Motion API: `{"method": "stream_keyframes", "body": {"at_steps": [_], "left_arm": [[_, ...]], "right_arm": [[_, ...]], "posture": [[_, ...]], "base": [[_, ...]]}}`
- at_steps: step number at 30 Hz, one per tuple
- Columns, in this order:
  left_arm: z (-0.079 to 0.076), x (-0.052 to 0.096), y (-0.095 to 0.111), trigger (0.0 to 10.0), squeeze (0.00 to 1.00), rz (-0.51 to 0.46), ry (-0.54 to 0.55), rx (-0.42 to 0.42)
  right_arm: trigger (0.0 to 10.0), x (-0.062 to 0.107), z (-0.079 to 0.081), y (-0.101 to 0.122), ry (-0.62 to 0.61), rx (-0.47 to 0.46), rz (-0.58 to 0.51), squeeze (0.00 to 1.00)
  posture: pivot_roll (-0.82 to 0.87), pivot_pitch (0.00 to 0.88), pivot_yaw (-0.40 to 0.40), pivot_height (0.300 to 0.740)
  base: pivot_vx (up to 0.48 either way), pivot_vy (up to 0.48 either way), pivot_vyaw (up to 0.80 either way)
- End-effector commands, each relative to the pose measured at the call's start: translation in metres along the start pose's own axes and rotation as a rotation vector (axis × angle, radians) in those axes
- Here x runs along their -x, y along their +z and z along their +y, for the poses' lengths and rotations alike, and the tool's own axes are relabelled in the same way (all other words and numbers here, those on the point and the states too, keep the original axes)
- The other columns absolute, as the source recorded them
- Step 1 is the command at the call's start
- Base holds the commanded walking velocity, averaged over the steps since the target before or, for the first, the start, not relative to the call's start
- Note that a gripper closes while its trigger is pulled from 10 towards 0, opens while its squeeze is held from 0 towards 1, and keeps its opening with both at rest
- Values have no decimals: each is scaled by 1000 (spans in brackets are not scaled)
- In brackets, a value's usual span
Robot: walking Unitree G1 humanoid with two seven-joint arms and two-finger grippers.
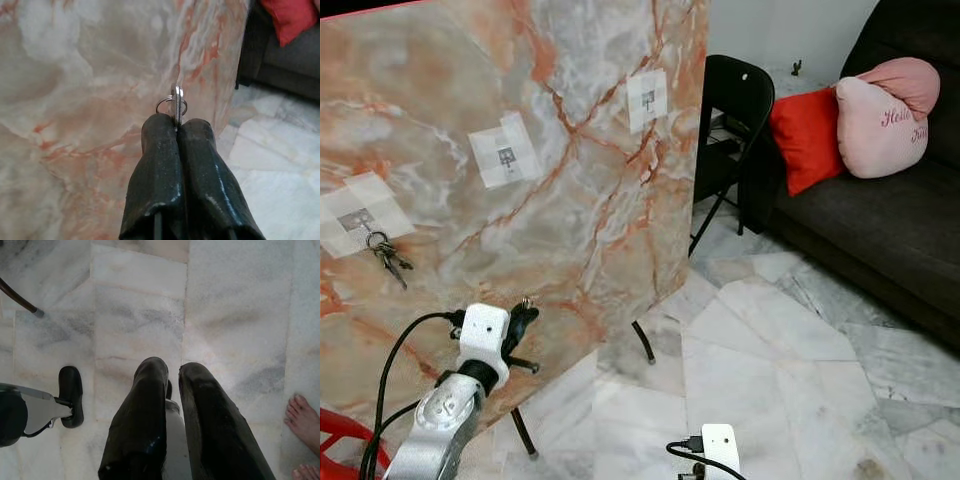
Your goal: Hang keys on a hook
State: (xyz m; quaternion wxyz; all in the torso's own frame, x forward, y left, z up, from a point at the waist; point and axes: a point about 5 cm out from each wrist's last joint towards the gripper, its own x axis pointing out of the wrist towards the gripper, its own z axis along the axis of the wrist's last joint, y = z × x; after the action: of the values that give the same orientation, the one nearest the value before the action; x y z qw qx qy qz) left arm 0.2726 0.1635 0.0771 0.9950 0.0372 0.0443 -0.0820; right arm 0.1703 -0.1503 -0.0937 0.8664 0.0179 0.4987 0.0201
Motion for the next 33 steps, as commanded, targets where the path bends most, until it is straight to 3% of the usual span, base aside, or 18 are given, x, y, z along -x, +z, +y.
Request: {"method": "stream_keyframes", "body": {"at_steps": [1, 6, 18, 33], "left_arm": [[1, -4, 13, 10000, 0, -35, 23, 50], [-4, -6, 25, 10000, 0, -72, 23, 70], [-2, -7, 32, 10000, 0, -77, 48, 55], [-2, -8, 34, 10000, 0, -78, 50, 41]], "right_arm": [[10000, 0, 0, 0, -2, -20, -10, 0], [10000, 0, 0, -1, -4, -17, -8, 0], [10000, 0, 0, -1, -2, -12, -7, 0], [10000, 0, 1, 0, 3, 16, -4, 0]], "posture": [[19, 0, -16, 740], [18, 0, -16, 740], [16, 0, -16, 740], [18, 0, -18, 740]], "base": [[0, 0, 0], [0, 0, 0], [0, 0, 0], [310, 0, 0]]}}
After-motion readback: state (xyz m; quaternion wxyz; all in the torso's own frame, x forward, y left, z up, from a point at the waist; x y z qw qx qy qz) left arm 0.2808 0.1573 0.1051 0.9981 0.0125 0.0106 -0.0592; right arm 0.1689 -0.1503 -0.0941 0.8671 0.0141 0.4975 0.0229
